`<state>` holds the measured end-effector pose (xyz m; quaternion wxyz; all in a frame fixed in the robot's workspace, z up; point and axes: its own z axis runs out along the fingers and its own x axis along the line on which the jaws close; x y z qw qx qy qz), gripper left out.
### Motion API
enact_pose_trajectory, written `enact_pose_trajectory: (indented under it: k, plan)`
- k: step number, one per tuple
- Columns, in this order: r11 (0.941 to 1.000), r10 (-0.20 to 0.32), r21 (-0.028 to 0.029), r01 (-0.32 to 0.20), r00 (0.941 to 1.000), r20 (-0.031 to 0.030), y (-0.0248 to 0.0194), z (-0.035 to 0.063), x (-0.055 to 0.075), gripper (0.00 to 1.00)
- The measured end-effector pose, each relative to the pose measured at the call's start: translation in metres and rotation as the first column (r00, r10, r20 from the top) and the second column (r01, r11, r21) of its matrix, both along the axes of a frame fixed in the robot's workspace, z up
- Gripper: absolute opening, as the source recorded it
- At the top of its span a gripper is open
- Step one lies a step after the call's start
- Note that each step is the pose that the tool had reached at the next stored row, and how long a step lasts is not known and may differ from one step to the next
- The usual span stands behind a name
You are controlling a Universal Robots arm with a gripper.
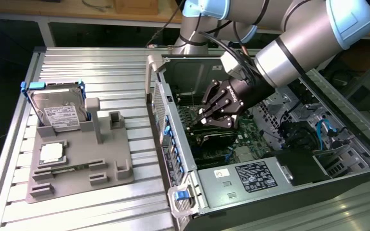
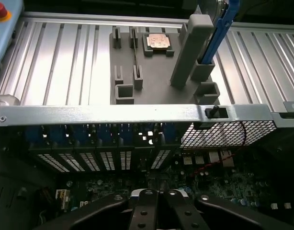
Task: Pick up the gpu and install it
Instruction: 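Press down on the gpu until it lock into place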
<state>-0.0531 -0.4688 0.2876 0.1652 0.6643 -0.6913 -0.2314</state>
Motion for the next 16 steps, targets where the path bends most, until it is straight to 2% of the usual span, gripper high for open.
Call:
enact_pose_trajectory:
  k: [2,3,5,7,8,16]
  plan:
    - [1.0,0.0,0.0001,0.0,1.0,-0.0051,0.0,-0.0014,-0.0012,0.11]
    - [1.0,0.0,0.0017,0.0,1.0,-0.0099,-0.0001,-0.0015,-0.0012,0.11]
    - [0.9999,0.0,0.0123,0.0,0.9994,-0.0346,-0.0001,-0.0014,-0.0012,0.11]
    - [0.9997,0.001,0.023,0.001,0.998,-0.0632,0.0,-0.0015,-0.0012,0.11]
    - [0.9997,0.001,0.0255,0.001,0.9974,-0.0718,-0.0002,-0.0018,-0.0012,0.11]
    - [0.9997,0.001,0.0254,0.001,0.9959,-0.09,-0.0011,-0.0097,-0.0027,0.11]
